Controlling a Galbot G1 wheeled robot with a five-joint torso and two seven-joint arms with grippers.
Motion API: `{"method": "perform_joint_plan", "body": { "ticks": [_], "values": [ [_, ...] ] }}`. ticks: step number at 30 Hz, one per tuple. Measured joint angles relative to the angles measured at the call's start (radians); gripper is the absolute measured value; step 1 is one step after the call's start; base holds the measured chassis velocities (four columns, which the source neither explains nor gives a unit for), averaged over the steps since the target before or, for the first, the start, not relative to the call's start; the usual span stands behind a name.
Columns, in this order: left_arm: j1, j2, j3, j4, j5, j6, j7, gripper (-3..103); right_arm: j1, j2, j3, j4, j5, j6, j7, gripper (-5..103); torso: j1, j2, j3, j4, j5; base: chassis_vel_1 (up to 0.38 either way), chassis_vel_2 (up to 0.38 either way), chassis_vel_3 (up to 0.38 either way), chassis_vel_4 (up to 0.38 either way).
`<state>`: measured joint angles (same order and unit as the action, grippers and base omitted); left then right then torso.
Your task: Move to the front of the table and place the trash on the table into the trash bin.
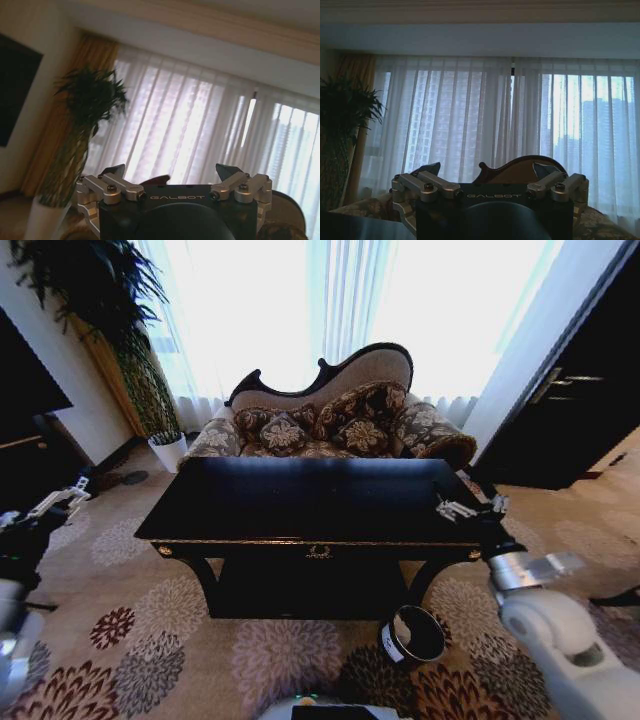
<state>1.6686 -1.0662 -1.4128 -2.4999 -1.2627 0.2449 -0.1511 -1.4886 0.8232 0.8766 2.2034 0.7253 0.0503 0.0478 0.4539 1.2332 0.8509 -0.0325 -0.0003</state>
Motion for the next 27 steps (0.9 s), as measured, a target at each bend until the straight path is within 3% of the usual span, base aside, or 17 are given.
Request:
{"method": "perform_joint_plan", "body": {
  "ticks": [6,13,17,21,24,27],
  "values": [
    [-0.014,-0.008,-0.003,0.000,0.015,-0.020,0.053,100,0.046,0.038,-0.050,-0.043,-0.070,0.040,-0.072,100,0.000,0.000,0.000,-0.0001,0.0006,0.000,0.000,0.000,0.000],
    [-0.003,-0.103,0.057,0.011,0.124,-0.048,0.125,100,0.056,0.044,-0.159,-0.069,-0.035,0.056,-0.107,100,0.000,0.000,0.000,0.0002,0.0001,0.000,0.000,0.000,0.000],
    [-0.006,-0.128,0.067,0.006,0.151,-0.049,0.128,100,0.062,0.009,-0.166,-0.076,-0.006,0.019,-0.074,100,0.000,0.000,0.000,0.0001,0.0002,0.000,0.000,0.000,0.000],
    [-0.020,-0.146,0.089,0.026,0.193,-0.049,0.136,100,0.043,-0.003,-0.088,-0.078,0.027,-0.105,-0.029,100,0.000,0.000,0.000,0.0003,-0.0001,0.000,0.000,0.000,0.000],
    [-0.027,-0.144,0.093,0.054,0.211,-0.052,0.144,100,-0.004,0.005,-0.059,-0.048,0.080,-0.133,-0.007,100,0.000,0.000,0.000,-0.0003,0.0002,0.000,0.000,0.000,0.000],
    [-0.039,-0.125,0.101,0.082,0.220,-0.058,0.152,100,-0.042,0.019,-0.046,-0.032,0.074,-0.098,0.000,100,0.000,0.000,0.000,-0.0003,0.0001,0.000,0.000,0.000,0.000]
  ]
}}
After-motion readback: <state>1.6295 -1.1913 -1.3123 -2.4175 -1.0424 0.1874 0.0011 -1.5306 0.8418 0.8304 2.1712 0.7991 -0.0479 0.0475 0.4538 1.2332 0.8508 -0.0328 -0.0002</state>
